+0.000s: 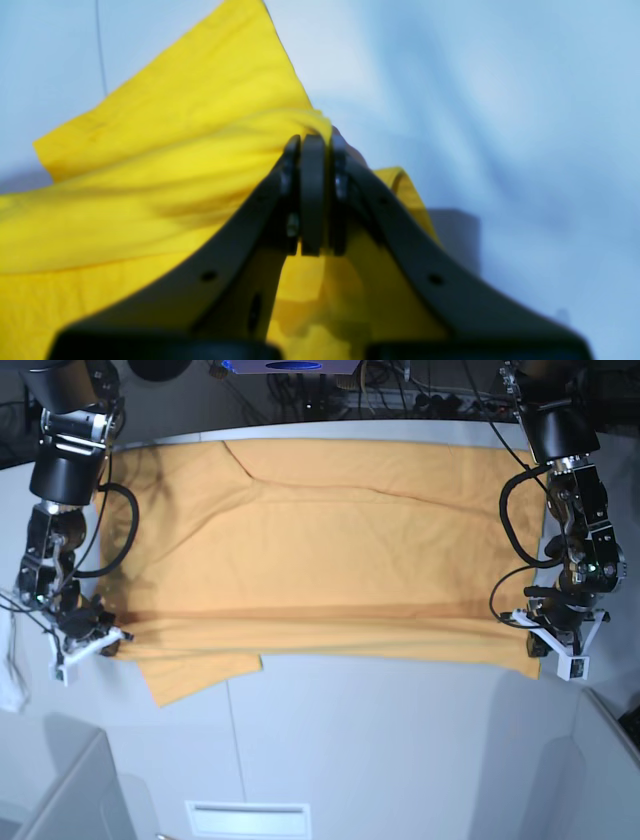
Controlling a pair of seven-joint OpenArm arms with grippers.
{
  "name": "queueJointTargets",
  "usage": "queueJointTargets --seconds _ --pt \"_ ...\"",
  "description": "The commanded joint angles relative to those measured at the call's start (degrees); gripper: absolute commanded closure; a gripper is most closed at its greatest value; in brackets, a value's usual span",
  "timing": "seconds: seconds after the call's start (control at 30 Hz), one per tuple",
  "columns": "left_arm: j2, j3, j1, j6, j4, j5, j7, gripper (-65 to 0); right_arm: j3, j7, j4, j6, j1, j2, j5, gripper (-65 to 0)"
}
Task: Fold the T-shirt properly
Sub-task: 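Lift the hem and carry it with both grippers toward the collar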
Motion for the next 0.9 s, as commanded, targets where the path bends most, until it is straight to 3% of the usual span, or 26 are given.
queueJointTargets --seconds 0.0,0.23,0.53,0.87 --pt "-0.6 -0.2 -0.4 0.0 1.9 -0.3 -1.2 0.0 0.4 0.6 2.2 0.1 1.2 1.1 0.6 0.0" --pt "-0.5 -0.4 3.4 0.0 4.8 -0.3 -1.1 0.0 0.6 -3.8 10.1 0.1 -3.9 1.1 0.6 0.0" --pt "-0.7 -0.8 6.0 0.0 7.8 -0.2 2.1 0.0 8.7 -8.4 14.3 0.5 -7.8 -0.2 0.6 0.0" --pt "-0.6 -0.8 9.6 0.0 11.7 0.2 2.1 0.0 9.0 -12.3 25.7 0.3 -14.6 -2.2 0.7 0.0"
